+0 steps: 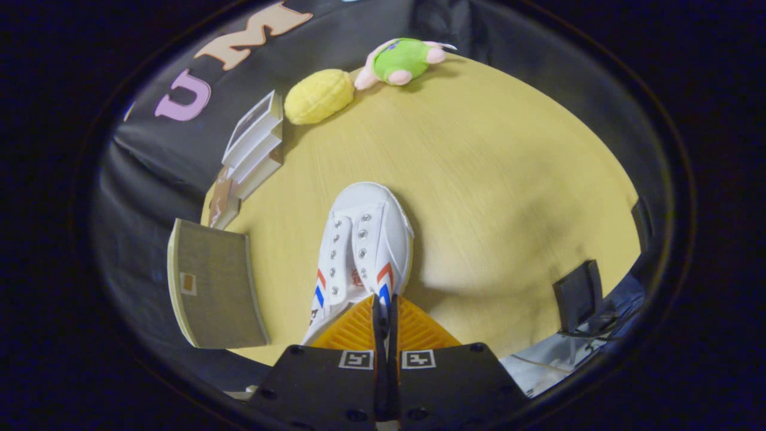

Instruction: Open the storage box then place both shoes into the box .Put the left shoe in first, then the right shoe, with the right side of both shoes facing outward in a uniform manner.

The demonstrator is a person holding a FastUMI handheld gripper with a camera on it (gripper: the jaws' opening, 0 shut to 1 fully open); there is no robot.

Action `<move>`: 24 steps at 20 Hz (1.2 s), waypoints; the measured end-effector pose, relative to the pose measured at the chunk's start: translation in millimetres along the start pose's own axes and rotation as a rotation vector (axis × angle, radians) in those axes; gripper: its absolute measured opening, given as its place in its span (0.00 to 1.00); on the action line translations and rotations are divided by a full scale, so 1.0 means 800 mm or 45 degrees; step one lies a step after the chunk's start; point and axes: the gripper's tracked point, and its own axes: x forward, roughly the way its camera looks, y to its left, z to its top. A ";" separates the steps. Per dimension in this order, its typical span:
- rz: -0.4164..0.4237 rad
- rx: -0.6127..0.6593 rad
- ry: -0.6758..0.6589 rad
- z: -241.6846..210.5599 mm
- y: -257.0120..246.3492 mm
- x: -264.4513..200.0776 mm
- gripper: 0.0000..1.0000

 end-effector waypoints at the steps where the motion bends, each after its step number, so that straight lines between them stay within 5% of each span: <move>1: 0.035 0.013 0.001 0.003 0.013 -0.005 0.03; 13: 0.165 -0.129 -0.113 0.016 0.173 -0.075 0.03; 24: 0.280 -0.239 -0.101 -0.031 0.328 -0.083 0.03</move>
